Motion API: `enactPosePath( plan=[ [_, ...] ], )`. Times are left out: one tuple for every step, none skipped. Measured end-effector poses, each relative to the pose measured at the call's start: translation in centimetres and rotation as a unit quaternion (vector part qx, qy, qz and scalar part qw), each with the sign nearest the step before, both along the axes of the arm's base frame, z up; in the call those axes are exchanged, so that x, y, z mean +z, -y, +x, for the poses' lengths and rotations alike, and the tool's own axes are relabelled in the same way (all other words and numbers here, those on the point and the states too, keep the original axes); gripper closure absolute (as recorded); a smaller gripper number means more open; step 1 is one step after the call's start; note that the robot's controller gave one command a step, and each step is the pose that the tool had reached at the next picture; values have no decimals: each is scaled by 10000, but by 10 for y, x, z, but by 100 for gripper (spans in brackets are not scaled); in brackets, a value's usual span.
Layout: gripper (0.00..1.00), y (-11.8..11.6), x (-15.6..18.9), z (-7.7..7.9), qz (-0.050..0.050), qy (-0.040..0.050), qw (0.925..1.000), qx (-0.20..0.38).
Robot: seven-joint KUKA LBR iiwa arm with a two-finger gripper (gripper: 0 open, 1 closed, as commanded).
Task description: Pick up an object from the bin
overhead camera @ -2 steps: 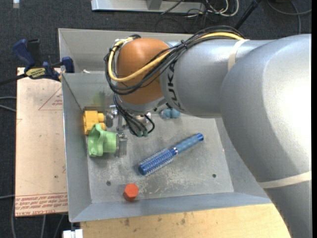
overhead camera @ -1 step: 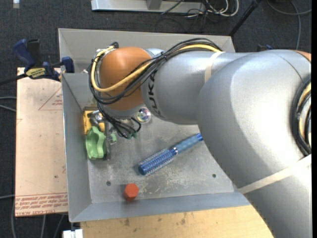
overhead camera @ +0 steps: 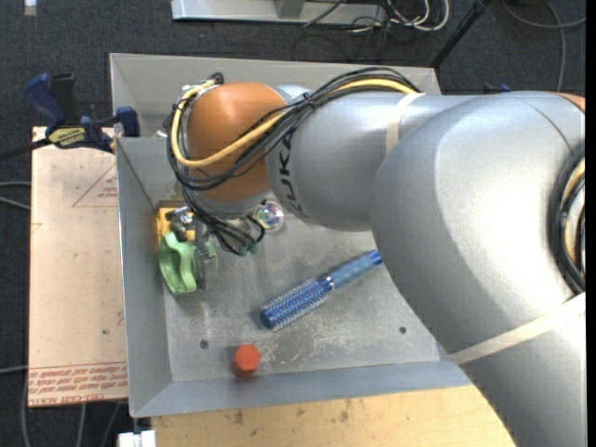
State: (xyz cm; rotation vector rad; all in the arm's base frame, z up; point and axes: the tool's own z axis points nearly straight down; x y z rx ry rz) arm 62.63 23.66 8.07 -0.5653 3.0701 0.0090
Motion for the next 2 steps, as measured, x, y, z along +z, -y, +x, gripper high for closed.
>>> enactPosePath(
  plan=[
    [100, 17, 4, -40, -57, -80, 9841, 1775],
    [100, 7, 121, -34, -47, -21, 9820, 1886]
  ],
)
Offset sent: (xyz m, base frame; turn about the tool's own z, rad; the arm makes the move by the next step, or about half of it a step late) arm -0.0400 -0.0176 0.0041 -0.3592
